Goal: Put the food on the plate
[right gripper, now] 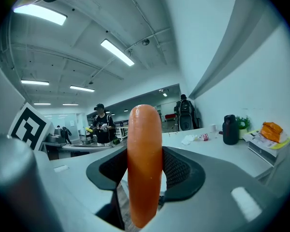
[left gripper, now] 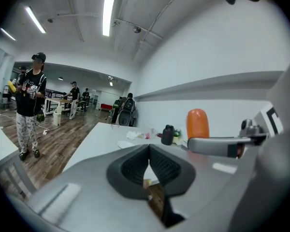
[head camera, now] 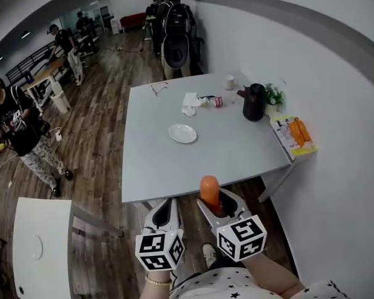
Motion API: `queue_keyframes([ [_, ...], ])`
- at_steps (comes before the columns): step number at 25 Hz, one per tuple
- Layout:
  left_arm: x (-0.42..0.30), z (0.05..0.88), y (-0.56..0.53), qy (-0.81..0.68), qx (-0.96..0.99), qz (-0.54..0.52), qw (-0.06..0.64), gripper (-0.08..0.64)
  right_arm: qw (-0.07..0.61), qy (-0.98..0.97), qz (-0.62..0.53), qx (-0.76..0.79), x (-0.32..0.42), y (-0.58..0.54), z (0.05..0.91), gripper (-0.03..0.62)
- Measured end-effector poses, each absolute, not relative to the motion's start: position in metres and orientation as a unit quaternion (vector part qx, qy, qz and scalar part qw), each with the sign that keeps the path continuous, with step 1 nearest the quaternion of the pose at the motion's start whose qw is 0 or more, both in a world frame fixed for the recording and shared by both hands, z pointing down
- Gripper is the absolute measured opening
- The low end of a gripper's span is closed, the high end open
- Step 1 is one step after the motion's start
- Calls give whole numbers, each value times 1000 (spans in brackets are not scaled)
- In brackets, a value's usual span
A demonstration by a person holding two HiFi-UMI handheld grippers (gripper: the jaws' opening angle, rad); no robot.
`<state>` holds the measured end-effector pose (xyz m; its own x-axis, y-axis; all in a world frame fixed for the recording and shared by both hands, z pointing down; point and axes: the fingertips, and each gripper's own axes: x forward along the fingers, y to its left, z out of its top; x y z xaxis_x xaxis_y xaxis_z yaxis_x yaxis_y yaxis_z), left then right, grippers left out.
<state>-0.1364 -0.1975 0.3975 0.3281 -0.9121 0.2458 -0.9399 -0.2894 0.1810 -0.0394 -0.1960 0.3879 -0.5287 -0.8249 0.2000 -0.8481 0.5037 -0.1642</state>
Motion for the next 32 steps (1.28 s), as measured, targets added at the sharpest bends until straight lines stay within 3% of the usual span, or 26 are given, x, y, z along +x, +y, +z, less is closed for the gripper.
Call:
queue_keyframes([
  [9,-144,396,-313,-611,779,37,135,8,48,-888,105,445,-46,-321,383,218],
  [25,-145,438,-416,-621,765,45,164,8,93,-891,127,426,-46,-432,427,218],
  [32,-157,449,-486,-616,766,39,178,8,151,-881,131,429,-51,-508,462,218],
])
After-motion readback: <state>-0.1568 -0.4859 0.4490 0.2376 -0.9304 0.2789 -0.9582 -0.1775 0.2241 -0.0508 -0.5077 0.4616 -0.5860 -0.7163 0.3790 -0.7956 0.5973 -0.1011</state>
